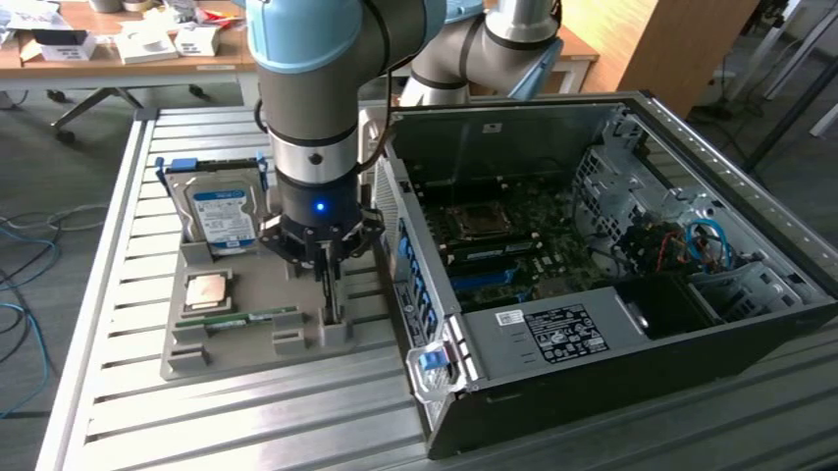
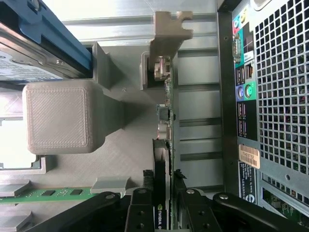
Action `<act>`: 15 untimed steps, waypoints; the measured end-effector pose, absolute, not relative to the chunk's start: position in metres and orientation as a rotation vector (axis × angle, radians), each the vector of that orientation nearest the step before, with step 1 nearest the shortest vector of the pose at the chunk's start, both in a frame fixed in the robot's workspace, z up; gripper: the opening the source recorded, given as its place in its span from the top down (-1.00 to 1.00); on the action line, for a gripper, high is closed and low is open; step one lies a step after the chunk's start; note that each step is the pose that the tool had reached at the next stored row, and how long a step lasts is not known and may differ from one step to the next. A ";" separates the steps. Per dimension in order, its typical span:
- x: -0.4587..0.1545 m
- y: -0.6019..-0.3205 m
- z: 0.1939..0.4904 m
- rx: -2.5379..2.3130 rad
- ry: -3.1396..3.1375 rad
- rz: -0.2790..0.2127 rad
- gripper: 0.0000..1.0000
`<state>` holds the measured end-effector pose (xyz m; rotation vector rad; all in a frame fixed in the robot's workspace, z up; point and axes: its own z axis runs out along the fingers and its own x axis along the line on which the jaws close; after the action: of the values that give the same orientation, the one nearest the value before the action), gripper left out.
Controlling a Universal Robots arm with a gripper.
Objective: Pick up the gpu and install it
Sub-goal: 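Pick up the gpu and move the gpu toward the slot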
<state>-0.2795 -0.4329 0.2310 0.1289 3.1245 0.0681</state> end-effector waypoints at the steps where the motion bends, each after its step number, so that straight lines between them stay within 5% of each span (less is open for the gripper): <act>1: -0.280 -0.433 0.231 0.129 3.124 0.068 0.47; 15: -0.280 -0.433 0.231 0.129 3.124 0.068 0.47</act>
<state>-0.2795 -0.4329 0.2309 0.1288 3.1243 0.0679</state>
